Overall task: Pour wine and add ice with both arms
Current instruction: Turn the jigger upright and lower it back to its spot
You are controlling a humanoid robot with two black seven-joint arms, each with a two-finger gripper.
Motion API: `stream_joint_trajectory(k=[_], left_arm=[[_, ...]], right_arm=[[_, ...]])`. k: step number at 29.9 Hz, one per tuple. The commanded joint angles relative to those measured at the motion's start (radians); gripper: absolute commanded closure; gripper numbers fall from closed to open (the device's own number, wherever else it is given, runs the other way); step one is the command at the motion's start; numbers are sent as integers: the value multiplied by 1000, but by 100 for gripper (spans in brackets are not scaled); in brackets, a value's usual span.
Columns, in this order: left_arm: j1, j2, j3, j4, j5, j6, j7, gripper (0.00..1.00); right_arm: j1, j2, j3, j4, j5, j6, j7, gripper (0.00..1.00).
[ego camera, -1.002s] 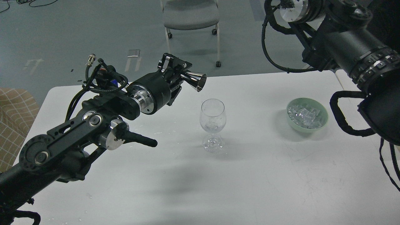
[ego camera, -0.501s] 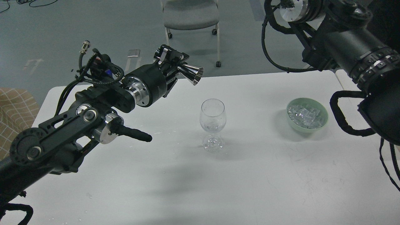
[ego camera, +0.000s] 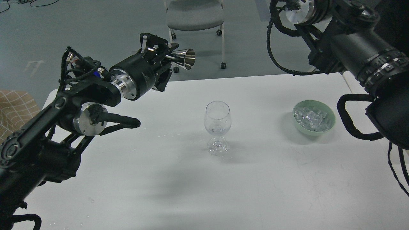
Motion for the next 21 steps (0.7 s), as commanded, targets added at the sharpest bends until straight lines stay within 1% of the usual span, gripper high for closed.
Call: stream_joint_trajectory(k=[1,3,5,7,9,11,13,15,17,19,21], left_arm=[[90,-55,-171,0,-125,-3,0,100],[126,-89,-239,0,-165,-6,0,100],[182,-167,-372,1,-219,-12,0,100],[222,-213,-450,1,-241,-29,0,100],[254,-235,-492,3,-261,-61,0,100],[311,-260,-550,6,-305,-124,0,100],[383,-279,-601,9,-381,-208,0,99],[409,-286,-624,14,-426,-245,0,99],[436,-289,-652,29,-480,-305,0,97],[478,-290,-673,82,-512,-415,0,96],[489,-290,-682,115,-512,-458,0,96]], right_arm=[[-4,0,2,0,3,4,-1,0],[-5,0,2,3,8,5,-6,0],[-13,0,3,3,9,7,-14,0],[-22,0,6,8,9,8,-20,0],[-31,0,8,18,9,11,-24,0],[-53,0,8,46,12,19,-26,0],[-85,-17,9,87,35,19,-31,0],[-102,-47,8,106,50,21,-35,0],[-134,-98,9,136,70,25,-40,0],[-192,-164,9,179,75,70,-40,0],[-223,-198,11,201,77,99,-38,0]])
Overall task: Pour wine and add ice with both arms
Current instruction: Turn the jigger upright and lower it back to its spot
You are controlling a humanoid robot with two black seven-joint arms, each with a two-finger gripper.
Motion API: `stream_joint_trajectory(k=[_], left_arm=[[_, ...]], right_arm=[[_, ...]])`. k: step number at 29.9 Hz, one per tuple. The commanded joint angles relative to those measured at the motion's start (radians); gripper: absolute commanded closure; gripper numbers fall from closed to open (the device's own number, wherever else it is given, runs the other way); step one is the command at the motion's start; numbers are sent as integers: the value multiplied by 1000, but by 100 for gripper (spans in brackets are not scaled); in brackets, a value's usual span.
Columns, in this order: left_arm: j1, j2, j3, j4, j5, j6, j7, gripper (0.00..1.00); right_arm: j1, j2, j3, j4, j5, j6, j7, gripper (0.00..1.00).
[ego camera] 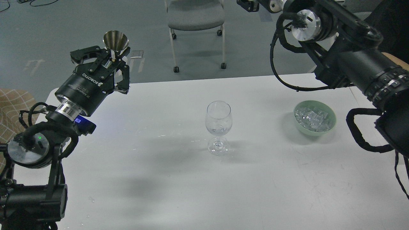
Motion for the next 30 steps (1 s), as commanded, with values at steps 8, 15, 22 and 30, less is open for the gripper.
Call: stream_joint_trajectory(k=[8,15,22,30], left_arm=[[33,2,-46,251,-15,-229,0,94],[36,12,-66,389,-9,-357,0,93],[36,17,-83,442,-17,-405,0,91],[44,13,-85,485,-11,-408,0,90]], right_arm=[[-224,-214,94,92,3,279,45,0],[-308,-247,98,84,-16,329,189,0],[-342,-240,95,67,-121,329,306,0],[-341,-217,95,56,-166,329,322,0]])
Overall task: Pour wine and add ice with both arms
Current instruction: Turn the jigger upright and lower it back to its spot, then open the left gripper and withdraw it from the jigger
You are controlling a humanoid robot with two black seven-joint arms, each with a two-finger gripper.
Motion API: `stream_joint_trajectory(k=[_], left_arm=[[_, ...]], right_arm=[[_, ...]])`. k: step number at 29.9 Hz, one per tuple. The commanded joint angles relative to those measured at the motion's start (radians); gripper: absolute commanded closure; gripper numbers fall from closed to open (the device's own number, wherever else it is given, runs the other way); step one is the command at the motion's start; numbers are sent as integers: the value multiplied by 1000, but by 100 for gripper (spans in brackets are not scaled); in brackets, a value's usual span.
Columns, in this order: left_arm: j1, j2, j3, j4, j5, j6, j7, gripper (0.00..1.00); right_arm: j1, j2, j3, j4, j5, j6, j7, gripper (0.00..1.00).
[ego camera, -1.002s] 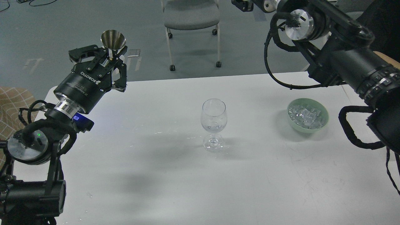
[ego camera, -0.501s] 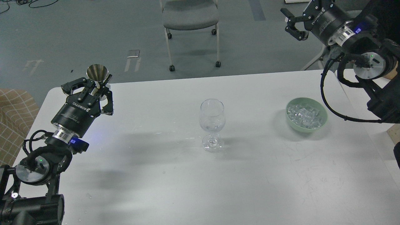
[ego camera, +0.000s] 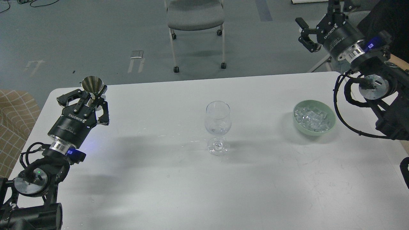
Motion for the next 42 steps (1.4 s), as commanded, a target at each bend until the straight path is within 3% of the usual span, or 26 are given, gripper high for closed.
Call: stream_joint_trajectory(k=[1,17,28,30,42], left_arm=[[2,-5,0,43,10,-3,0,89],[76,-19,0,104,16,-17,0,87],[76,-20,11,185,50,-17,0,77],[73,-20,14,210,53,-17,0,64],[68,-19,17,238,56,-17,0,64]], right_arm=[[0,3,0,0,-4,0,1,0],[-2,23,-8,2,-8,0,-1,0],[-3,23,-11,0,-10,0,-2,0],[-3,23,-12,2,-10,0,-2,0],[-9,21,-12,2,-10,0,-2,0]])
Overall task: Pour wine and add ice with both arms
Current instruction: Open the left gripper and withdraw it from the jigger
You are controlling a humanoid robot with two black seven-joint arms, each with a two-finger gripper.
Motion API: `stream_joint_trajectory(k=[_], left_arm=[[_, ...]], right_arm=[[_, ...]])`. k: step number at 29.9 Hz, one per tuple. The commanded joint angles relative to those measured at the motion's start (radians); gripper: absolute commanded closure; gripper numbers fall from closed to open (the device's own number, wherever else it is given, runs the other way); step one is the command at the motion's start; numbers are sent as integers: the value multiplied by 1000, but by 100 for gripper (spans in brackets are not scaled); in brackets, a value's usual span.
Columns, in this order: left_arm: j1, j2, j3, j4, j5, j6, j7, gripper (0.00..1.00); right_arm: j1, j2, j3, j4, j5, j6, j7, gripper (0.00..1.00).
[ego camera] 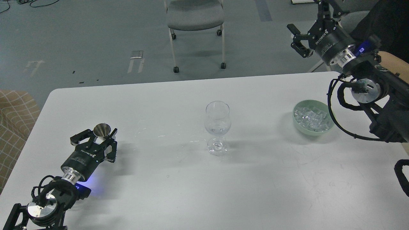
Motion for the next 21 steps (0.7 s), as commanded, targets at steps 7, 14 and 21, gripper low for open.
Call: stream_joint_trajectory(k=[7,14,21], left_arm=[[-1,6,1,2,0,0,0,39],[-1,9,0,2,0,0,0,3],[8,18,0,2,-1,-12,0,2]], right_arm=[[1,2,0,3,0,0,0,0],[0,2,0,3,0,0,0,0],[1,2,0,5,0,0,0,0]])
